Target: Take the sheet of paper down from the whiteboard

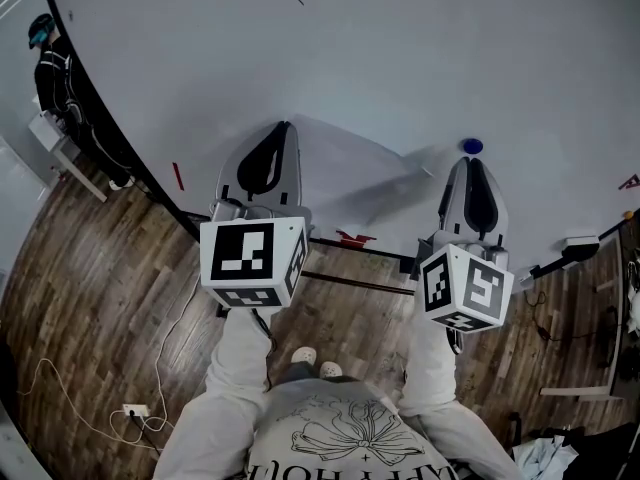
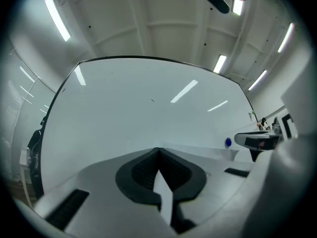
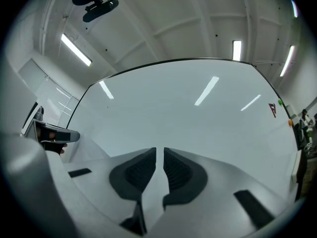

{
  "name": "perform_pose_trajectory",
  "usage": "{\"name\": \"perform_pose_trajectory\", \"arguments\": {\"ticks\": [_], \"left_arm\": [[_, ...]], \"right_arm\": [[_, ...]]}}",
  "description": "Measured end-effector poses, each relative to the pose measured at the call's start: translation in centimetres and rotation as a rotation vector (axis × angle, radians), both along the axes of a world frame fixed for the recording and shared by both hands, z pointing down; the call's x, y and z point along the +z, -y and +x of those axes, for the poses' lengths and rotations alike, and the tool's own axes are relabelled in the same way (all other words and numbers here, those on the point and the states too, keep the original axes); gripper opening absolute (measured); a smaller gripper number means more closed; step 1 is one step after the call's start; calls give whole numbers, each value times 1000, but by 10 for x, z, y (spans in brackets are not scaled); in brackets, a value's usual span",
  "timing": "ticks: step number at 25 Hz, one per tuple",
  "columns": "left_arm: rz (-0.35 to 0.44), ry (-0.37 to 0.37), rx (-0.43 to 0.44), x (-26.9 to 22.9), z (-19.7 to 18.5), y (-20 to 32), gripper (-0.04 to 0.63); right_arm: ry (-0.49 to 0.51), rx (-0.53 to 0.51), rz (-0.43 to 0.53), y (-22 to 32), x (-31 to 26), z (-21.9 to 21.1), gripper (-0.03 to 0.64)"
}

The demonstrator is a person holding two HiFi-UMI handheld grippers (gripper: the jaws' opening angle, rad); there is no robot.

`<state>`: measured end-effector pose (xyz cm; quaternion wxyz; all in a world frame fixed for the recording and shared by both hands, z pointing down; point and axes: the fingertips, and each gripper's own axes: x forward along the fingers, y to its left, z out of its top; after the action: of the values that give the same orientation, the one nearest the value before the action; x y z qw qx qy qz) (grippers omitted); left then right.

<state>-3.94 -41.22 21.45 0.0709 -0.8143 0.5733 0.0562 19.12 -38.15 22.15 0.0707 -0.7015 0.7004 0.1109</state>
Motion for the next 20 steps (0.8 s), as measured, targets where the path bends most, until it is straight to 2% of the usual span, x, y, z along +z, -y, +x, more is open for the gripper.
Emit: {"name": "perform_pose_trajectory", "arguments": {"ticks": [20], "left_arm": [[4, -3, -3, -2, 0, -14, 3]], "right_arm": [[-5, 4, -12, -12, 1, -1, 35]]}}
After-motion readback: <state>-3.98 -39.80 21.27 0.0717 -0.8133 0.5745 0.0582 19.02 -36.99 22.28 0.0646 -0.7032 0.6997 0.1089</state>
